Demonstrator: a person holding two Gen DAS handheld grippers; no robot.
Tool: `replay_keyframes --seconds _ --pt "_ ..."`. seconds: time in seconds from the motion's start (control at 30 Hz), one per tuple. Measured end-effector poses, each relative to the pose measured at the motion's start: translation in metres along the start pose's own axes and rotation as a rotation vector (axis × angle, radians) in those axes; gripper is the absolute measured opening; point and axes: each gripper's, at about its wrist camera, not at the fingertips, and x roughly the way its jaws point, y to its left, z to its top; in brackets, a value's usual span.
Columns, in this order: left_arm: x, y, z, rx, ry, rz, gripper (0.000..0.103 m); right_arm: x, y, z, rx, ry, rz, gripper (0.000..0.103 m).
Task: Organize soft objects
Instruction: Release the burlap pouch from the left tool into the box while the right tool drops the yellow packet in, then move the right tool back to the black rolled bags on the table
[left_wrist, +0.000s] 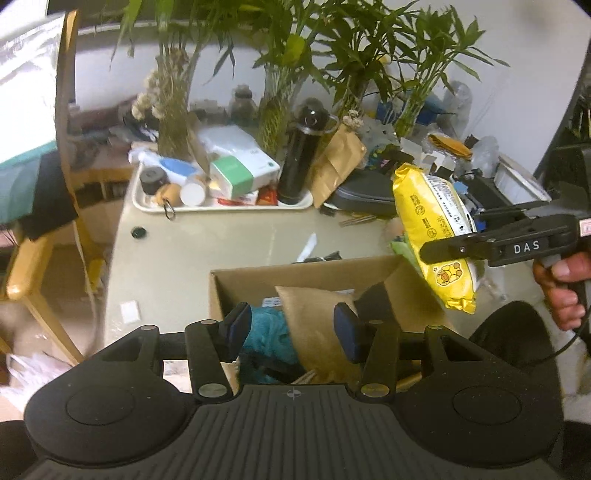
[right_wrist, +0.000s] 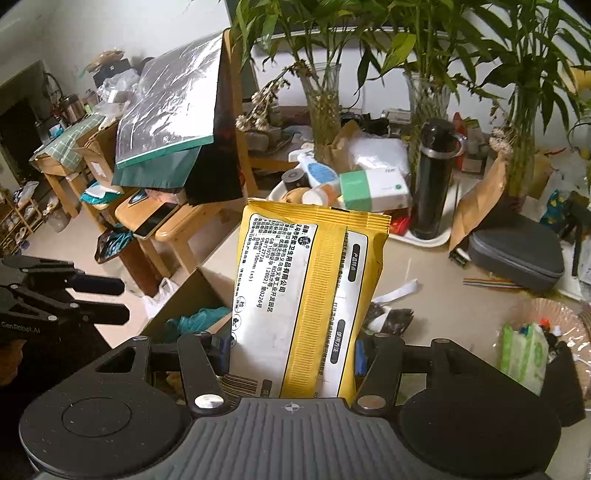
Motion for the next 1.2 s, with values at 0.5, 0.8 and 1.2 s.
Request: replay_keyframes --seconds 0.5,0.8,1.2 --pt "-0.014 0.006 -0.009 -0.006 -0.039 0.040 0.049 0.036 0.047 0.002 -0.138 0.102 0.143 0.081" --pt "-0.024 0.009 -0.018 0.003 -0.033 0.087 0.049 0.034 0.047 -0.019 -0.156 0.073 0.092 0.103" --pt "-0.035 -0.008 -0.019 -0.008 -0.050 0.080 0.049 0.003 0.025 -0.041 -0.074 0.021 0.049 0.103"
